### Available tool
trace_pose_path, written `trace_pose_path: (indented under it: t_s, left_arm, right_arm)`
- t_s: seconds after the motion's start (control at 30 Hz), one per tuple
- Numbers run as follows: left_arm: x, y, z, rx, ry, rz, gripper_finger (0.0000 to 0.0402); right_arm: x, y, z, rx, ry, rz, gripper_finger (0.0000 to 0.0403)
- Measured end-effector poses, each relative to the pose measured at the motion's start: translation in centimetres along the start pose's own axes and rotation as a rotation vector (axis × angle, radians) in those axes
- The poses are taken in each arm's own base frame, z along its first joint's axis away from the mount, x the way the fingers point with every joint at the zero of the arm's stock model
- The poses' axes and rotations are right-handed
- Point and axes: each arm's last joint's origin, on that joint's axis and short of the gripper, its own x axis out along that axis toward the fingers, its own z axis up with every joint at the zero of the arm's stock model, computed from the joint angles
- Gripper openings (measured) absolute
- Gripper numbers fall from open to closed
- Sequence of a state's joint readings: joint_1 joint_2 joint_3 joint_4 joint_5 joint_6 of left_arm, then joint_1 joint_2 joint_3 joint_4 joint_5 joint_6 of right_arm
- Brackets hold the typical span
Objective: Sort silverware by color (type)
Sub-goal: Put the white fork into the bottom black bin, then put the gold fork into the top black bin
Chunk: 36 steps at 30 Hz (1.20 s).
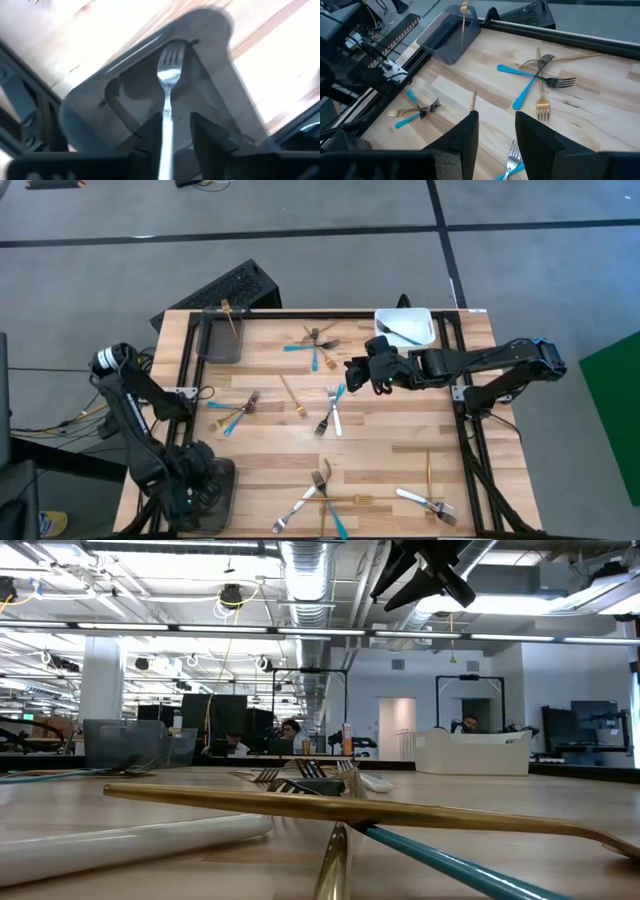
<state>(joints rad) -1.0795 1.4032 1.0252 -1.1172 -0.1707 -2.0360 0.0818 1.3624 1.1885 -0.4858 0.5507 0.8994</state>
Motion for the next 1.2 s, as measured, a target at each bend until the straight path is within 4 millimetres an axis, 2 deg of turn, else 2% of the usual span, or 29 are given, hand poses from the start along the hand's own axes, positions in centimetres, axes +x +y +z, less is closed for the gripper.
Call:
trace_pose_path:
  t_s: [0.17,0.3,0.37,0.47,0.57,0.7,0.77,0.87,0.97,1.1,1.2]
  left_arm:
    - [-0.5,-0.7,0.8,0.028,0.018,-0.087,0.0154]
    - [-0.8,-1.5,1.5,0.059,-0.070,-0.195,0.0178]
    - [-1.1,-1.6,2.3,0.087,-0.135,-0.226,0.0179]
    - [-1.6,-1.8,4.0,0.170,-0.223,-0.244,0.0175]
    - [-2.1,-1.9,6.4,0.237,-0.273,-0.240,0.0164]
    - [-2.6,-2.3,9.5,0.329,-0.337,-0.261,0.0146]
    - [-2.9,-2.7,10.9,0.409,-0.386,-0.273,0.0138]
    - [-2.9,-3.1,13.0,0.518,-0.435,-0.278,0.0127]
    - [-3.2,-3.9,15.1,0.558,-0.458,-0.361,0.0119]
    - [-3.8,-4.6,17.5,0.568,-0.544,-0.464,0.0109]
    - [-4.5,-4.7,19.2,0.556,-0.603,-0.524,0.0102]
  right_arm:
    - [-0.4,0.4,-0.6,-0.019,0.028,0.029,0.0152]
    - [-0.7,0.5,-1.4,-0.045,0.080,0.026,0.0152]
    - [-0.9,0.2,-2.0,-0.038,0.190,0.035,0.0152]
    - [-1.1,-0.5,-3.0,-0.064,0.455,0.078,0.0152]
    - [-1.8,-1.0,-4.1,-0.153,0.620,0.085,0.0151]
    - [-2.4,-1.5,-4.8,-0.280,0.636,0.029,0.0145]
    - [-2.4,-1.7,-4.9,-0.289,0.647,0.007,0.0142]
    - [-2.2,-1.8,-5.0,-0.206,0.619,-0.031,0.0139]
    - [-2.5,-1.6,-5.4,-0.104,0.588,-0.076,0.0135]
    - [-4.2,-1.4,-5.3,-0.072,0.505,-0.068,0.0132]
    - [-5.4,-1.6,-4.7,-0.084,0.521,-0.005,0.0132]
